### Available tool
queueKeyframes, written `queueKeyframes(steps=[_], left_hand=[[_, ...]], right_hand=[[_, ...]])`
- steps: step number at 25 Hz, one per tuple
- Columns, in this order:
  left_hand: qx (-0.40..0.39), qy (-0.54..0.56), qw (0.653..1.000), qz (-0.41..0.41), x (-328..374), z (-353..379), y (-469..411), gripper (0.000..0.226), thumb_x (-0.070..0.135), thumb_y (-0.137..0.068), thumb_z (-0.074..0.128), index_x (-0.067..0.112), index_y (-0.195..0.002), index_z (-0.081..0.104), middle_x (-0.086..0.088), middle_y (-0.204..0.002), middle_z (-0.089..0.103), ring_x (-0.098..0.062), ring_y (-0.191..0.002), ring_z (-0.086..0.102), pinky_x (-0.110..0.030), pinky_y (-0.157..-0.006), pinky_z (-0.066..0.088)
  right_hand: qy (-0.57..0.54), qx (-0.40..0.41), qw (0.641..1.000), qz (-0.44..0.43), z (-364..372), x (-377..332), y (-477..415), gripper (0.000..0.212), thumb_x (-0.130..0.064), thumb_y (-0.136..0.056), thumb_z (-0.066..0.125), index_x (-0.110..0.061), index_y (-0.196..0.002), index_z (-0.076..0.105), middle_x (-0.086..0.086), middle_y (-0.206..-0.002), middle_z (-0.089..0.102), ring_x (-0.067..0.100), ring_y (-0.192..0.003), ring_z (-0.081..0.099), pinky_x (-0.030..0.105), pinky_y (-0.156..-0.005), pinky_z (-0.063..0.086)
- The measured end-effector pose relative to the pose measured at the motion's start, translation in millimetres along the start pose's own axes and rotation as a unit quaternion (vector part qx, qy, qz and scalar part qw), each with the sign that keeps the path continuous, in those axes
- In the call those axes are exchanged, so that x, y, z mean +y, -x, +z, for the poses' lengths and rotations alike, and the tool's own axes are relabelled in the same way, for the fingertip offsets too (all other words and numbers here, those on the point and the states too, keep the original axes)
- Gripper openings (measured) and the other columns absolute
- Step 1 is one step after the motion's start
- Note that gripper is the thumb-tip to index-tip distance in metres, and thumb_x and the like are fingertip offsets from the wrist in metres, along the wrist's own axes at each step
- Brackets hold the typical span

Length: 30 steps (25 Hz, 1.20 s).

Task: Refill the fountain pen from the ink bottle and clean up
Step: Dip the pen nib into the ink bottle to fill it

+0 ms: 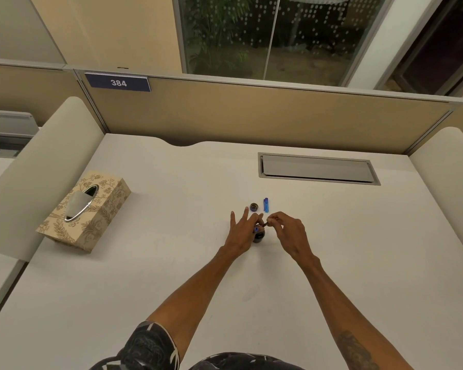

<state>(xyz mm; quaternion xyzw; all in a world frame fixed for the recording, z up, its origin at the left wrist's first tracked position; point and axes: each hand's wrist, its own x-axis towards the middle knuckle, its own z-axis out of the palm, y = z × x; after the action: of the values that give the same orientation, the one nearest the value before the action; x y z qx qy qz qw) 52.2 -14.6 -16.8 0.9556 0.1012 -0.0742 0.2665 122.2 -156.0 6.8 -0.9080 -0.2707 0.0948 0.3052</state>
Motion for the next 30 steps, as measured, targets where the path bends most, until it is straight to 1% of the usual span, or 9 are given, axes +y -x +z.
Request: queueKeyframes(steps=[3, 7, 9, 11, 13, 16, 21, 26, 30], left_hand=[[0.007, 0.049, 0.999, -0.008, 0.0, -1.0, -0.6, 0.039, 0.005, -0.102, 0.042, 0.016, -0.139, 0.043, -0.007, -0.158, 0.033, -0.027, -0.154, 0.006, -0.053, -0.121, -0.007], [0.043, 0.167, 0.985, -0.026, -2.3, -2.6, 1.7, 0.029, 0.011, -0.103, 0.043, 0.010, -0.132, 0.048, -0.007, -0.149, 0.048, -0.029, -0.153, 0.010, -0.051, -0.122, -0.006], [0.068, 0.247, 0.966, -0.047, -0.7, -6.0, 3.9, 0.025, 0.013, -0.103, 0.044, 0.008, -0.127, 0.051, -0.008, -0.145, 0.051, -0.029, -0.149, 0.024, -0.050, -0.123, -0.001], [0.101, 0.324, 0.938, -0.075, 2.8, -10.4, 7.5, 0.023, 0.014, -0.103, 0.045, 0.008, -0.124, 0.053, -0.006, -0.142, 0.054, -0.025, -0.138, 0.044, -0.047, -0.122, 0.013], [0.131, 0.379, 0.910, -0.107, 6.6, -14.4, 11.4, 0.025, 0.019, -0.103, 0.045, 0.009, -0.125, 0.053, -0.003, -0.140, 0.055, -0.023, -0.129, 0.052, -0.034, -0.113, 0.033], [0.163, 0.413, 0.884, -0.146, 10.2, -17.2, 15.7, 0.030, 0.026, -0.104, 0.044, 0.009, -0.127, 0.053, -0.002, -0.137, 0.057, -0.021, -0.122, 0.055, -0.022, -0.094, 0.039], [0.176, 0.455, 0.853, -0.185, 11.7, -13.5, 21.6, 0.031, 0.032, -0.103, 0.046, 0.006, -0.117, 0.054, -0.001, -0.128, 0.060, -0.017, -0.112, 0.055, -0.028, -0.095, 0.042], [0.170, 0.449, 0.853, -0.206, 9.7, -8.1, 29.1, 0.030, 0.032, -0.103, 0.046, 0.006, -0.115, 0.053, -0.003, -0.120, 0.060, -0.016, -0.102, 0.053, -0.026, -0.086, 0.040], [0.171, 0.447, 0.854, -0.205, 9.3, -5.5, 33.6, 0.030, 0.031, -0.103, 0.046, 0.005, -0.115, 0.053, -0.005, -0.124, 0.060, -0.017, -0.103, 0.052, -0.028, -0.090, 0.041]], right_hand=[[0.012, 0.016, 1.000, -0.001, -1.1, -0.8, -0.6, 0.021, -0.024, -0.100, 0.053, -0.011, -0.104, 0.068, 0.005, -0.100, 0.075, 0.026, -0.085, 0.068, 0.034, -0.083, 0.050], [0.019, 0.037, 0.999, 0.001, -4.4, -2.1, -1.3, 0.020, -0.024, -0.099, 0.055, -0.011, -0.103, 0.069, 0.007, -0.091, 0.075, 0.027, -0.076, 0.065, 0.033, -0.074, 0.048], [0.035, 0.048, 0.998, -0.003, -7.1, -3.2, -1.1, 0.021, -0.027, -0.099, 0.055, -0.011, -0.102, 0.068, 0.008, -0.085, 0.075, 0.028, -0.070, 0.062, 0.033, -0.070, 0.045], [0.060, 0.054, 0.997, -0.012, -9.4, -4.1, -0.8, 0.023, -0.029, -0.099, 0.054, -0.011, -0.102, 0.068, 0.008, -0.082, 0.074, 0.029, -0.067, 0.060, 0.035, -0.071, 0.045], [0.081, 0.057, 0.995, -0.019, -11.8, -4.9, -0.3, 0.024, -0.030, -0.099, 0.053, -0.011, -0.103, 0.068, 0.008, -0.080, 0.074, 0.030, -0.066, 0.060, 0.036, -0.073, 0.046], [0.090, 0.063, 0.994, -0.023, -14.5, -6.6, 1.9, 0.025, -0.030, -0.100, 0.053, -0.011, -0.103, 0.068, 0.009, -0.079, 0.074, 0.031, -0.066, 0.059, 0.037, -0.074, 0.045], [0.110, 0.069, 0.991, -0.033, -18.6, -13.8, 6.2, 0.026, -0.029, -0.101, 0.050, -0.011, -0.104, 0.067, 0.010, -0.078, 0.073, 0.032, -0.067, 0.060, 0.038, -0.077, 0.045], [0.147, 0.053, 0.987, -0.031, -21.4, -16.2, 10.1, 0.027, -0.028, -0.102, 0.047, -0.010, -0.107, 0.066, 0.011, -0.079, 0.071, 0.031, -0.069, 0.061, 0.038, -0.080, 0.046], [0.134, 0.059, 0.988, -0.038, -21.4, -20.1, 12.2, 0.028, -0.027, -0.102, 0.047, -0.008, -0.107, 0.066, 0.012, -0.079, 0.071, 0.032, -0.069, 0.061, 0.037, -0.077, 0.044]])
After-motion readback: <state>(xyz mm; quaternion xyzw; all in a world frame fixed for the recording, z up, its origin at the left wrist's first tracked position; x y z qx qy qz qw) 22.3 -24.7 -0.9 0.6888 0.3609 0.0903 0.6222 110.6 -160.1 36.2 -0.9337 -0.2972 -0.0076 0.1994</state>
